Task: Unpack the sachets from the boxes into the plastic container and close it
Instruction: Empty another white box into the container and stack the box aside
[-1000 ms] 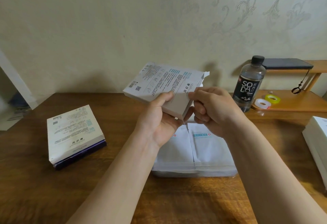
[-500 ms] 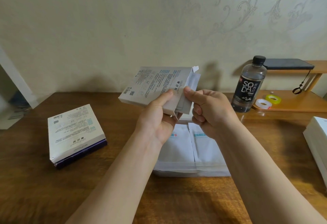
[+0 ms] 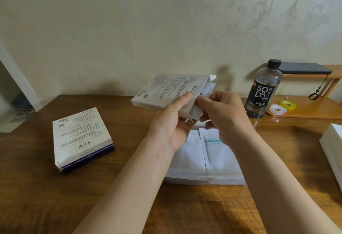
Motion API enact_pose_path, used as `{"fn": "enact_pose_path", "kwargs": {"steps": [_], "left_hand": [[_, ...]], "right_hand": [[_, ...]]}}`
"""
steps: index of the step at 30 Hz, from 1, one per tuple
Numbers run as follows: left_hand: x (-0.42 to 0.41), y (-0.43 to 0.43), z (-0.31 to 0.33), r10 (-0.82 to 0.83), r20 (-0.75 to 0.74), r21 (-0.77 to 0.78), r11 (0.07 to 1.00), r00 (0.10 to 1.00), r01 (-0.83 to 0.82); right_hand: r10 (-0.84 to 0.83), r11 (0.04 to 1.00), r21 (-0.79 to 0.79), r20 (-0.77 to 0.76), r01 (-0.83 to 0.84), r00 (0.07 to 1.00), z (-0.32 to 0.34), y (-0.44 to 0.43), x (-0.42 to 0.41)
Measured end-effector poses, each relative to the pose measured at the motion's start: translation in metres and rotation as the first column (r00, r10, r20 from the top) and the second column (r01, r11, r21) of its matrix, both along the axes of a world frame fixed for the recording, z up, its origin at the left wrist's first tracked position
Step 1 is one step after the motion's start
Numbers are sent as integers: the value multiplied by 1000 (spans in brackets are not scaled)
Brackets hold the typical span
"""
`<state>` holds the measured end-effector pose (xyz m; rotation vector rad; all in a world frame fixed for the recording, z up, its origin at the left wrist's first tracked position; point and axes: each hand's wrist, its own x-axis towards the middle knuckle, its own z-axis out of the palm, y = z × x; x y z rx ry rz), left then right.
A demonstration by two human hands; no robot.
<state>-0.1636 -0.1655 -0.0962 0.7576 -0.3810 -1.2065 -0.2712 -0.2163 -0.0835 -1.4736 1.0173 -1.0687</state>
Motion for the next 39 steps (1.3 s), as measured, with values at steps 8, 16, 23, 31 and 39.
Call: {"fn": "enact_pose_path", "kwargs": {"steps": [8,16,23,31,39], "left_hand": [[-2,1,-1,30,37,9,999,999,-30],[13,-4,1,140,-36,82,987,989,-137],[25,-5,0,177,-97,98,981,979,-168],[27,-7,-5,157,-81,114,982,984,-148],[35,-9,-8,248,-149,56,969,957,-242]], "right_hand": [[117,972,176,208,-155,971,1,-2,-3],[59,980,172,207,-96,977,8,-2,-6],[15,995,96,152,-30,988,16,-7,-18],[-161,739,-642,-464,-205,871,-6,-32,-39],[-148,657,-753,-181,-40,972,10,-35,-58]]}}
